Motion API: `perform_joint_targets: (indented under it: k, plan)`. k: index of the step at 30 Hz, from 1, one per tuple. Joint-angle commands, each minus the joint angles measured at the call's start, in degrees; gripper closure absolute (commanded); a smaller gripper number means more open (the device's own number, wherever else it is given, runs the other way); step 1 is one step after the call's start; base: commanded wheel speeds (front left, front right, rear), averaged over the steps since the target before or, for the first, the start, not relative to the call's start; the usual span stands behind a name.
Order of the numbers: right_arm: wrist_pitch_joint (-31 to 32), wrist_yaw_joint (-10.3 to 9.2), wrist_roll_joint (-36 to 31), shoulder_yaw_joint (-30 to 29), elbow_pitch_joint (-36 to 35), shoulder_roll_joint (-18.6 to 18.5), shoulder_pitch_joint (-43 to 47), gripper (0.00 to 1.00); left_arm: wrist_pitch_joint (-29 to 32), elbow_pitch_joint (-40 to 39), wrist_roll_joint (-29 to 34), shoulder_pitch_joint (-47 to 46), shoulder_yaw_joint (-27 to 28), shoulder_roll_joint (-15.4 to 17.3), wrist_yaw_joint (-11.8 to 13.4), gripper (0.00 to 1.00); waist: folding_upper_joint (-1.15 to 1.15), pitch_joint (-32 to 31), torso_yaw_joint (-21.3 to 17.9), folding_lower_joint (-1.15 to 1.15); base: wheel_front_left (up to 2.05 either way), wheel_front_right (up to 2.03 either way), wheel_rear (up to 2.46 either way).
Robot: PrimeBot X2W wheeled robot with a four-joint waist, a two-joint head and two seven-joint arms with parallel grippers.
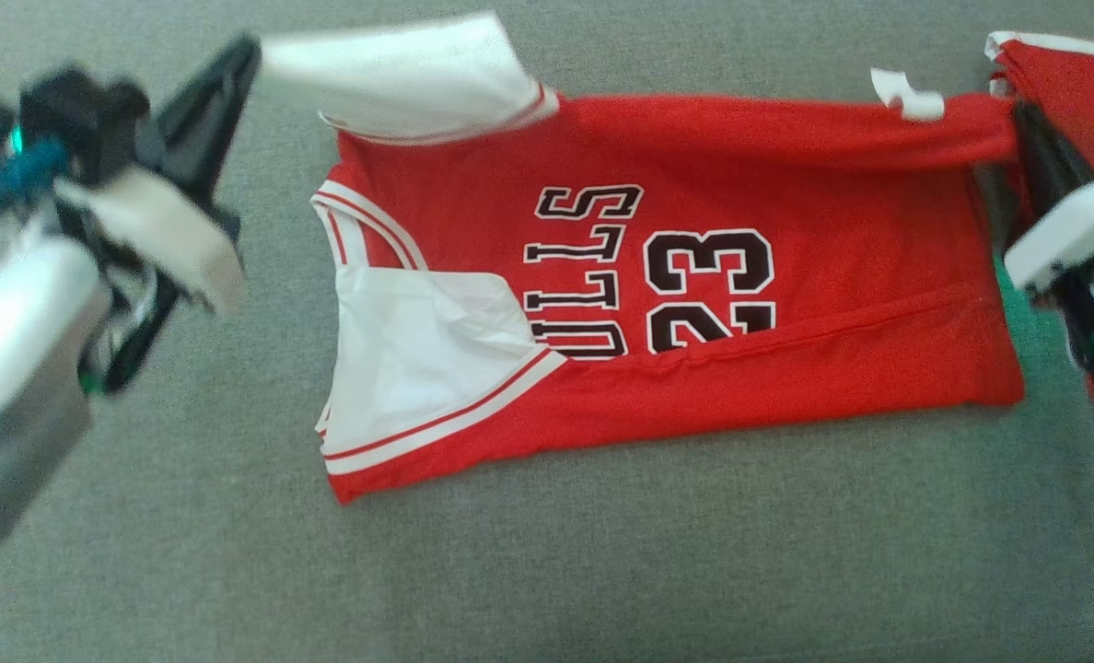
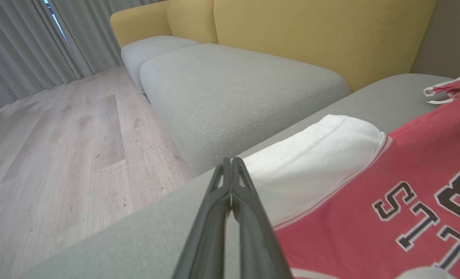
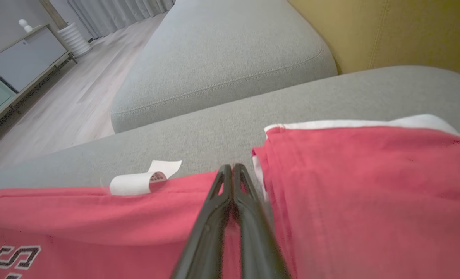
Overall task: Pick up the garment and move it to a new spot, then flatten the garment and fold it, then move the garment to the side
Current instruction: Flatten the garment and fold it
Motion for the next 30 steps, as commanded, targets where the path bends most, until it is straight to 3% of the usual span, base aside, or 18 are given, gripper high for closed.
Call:
perform_joint_targets:
  k: [1, 8, 14, 20, 30]
  plan:
    - [0.05, -0.04, 0.56, -0.29, -2.33, -1.57, 2.09, 1.0, -0.79, -3.22, -0.7, 0.3, 2.32, 3.86, 1.73, 1.0, 0.0, -0.49, 0.33, 0.01, 0.0, 0.0, 0.0]
    - [0.36, -0.04, 0.52, -3.04, -7.29, -2.59, 10.76, 1.0, -2.09, -18.68, -2.31, 12.32, 1.62, 9.55, 11.19, 1.0, 0.0, -1.67, 1.07, 0.01, 0.0, 0.0, 0.0]
    - [0.72, -0.04, -1.09, -6.48, -11.94, -2.39, 17.78, 1.0, -3.22, -25.91, -2.77, 19.78, 0.09, 11.2, 17.15, 1.0, 0.0, -1.99, 1.49, 0.01, 0.0, 0.0, 0.0]
    - [2.34, -0.04, -2.47, -10.35, -16.36, -0.41, 23.33, 1.0, -4.69, -28.75, -3.17, 24.15, -0.8, 11.02, 20.16, 1.0, 0.0, -2.21, 1.77, 0.01, 0.0, 0.0, 0.0]
    - [5.43, -0.04, -5.44, -15.93, -21.35, 2.53, 29.06, 1.0, -6.95, -28.43, -4.29, 28.82, -0.85, 9.2, 21.77, 1.0, 0.0, -2.82, 2.04, 0.01, 0.0, 0.0, 0.0]
